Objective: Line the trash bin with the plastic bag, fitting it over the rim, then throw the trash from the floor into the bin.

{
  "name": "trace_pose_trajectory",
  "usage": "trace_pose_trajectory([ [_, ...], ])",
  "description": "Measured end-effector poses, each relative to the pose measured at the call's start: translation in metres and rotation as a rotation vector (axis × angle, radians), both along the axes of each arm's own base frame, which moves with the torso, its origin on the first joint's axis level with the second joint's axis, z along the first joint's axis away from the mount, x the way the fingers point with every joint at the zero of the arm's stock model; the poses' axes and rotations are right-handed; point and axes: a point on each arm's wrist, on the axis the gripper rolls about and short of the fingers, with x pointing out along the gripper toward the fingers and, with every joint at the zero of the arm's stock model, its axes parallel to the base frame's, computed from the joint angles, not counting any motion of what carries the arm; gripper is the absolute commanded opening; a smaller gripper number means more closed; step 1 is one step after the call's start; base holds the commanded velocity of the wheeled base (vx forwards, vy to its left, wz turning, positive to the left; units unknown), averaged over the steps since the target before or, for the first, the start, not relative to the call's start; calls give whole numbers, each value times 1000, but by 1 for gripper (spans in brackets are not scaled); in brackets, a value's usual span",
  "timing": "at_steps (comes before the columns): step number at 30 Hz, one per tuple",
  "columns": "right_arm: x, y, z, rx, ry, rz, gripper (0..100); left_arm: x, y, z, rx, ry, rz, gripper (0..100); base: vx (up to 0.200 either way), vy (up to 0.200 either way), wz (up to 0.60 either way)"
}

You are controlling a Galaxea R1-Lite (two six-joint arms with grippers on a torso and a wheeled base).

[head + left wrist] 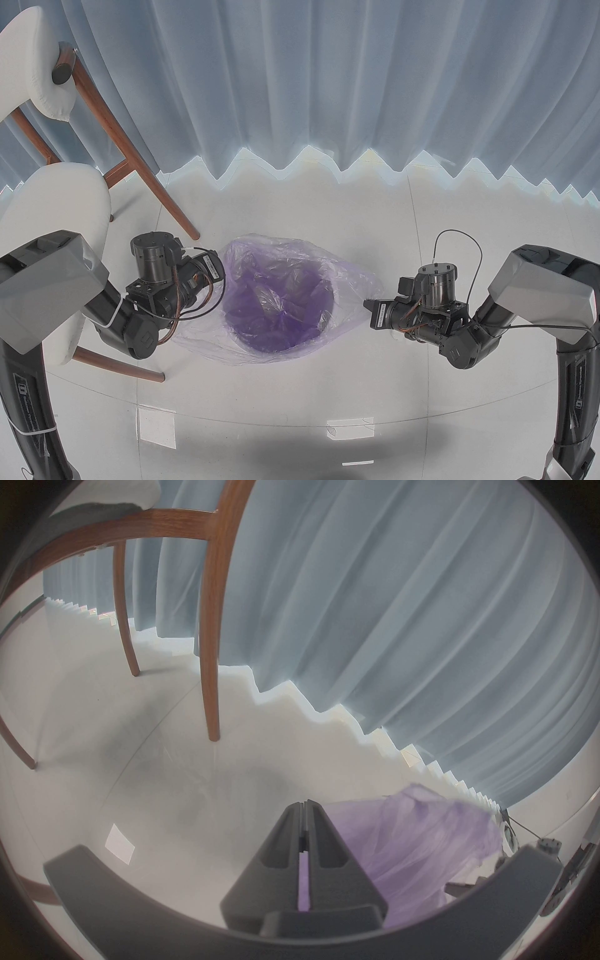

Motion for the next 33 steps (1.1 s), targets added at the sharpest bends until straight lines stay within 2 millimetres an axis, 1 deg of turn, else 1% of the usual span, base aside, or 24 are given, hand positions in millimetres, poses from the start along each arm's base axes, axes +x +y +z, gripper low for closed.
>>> trace_pose_trajectory([
  [3,1,0,-5,-4,-6,2,0,9,6,1,-7,-17,21,0,0,0,0],
  [6,1,1,-6,-3,-9,5,0,12,8,1,-15,-21,30,0,0,0,0],
  [7,1,2,-6,-2,-11,5,100,13,8,1,-15,-20,33,100,0,0,0],
  [12,1,3,-5,8,-31,7,100,11,7,7,-12,-35,39,100,0,0,0],
  [16,2,6,-2,26,-65,12,100,6,6,23,-22,-68,27,100,0,0,0],
  [19,2,7,1,36,-83,14,100,-3,7,38,-28,-82,2,100,0,0,0],
  [23,0,10,6,45,-97,22,100,-25,11,57,-14,-66,-50,100,0,0,0],
  [26,-1,11,9,50,-105,24,100,-47,12,62,46,1,-101,100,0,0,0],
  [30,-2,12,13,53,-113,23,100,-74,9,63,214,65,-191,100,0,0,0],
  [33,-3,13,15,49,-122,11,100,-85,6,62,383,43,-259,100,0,0,0],
])
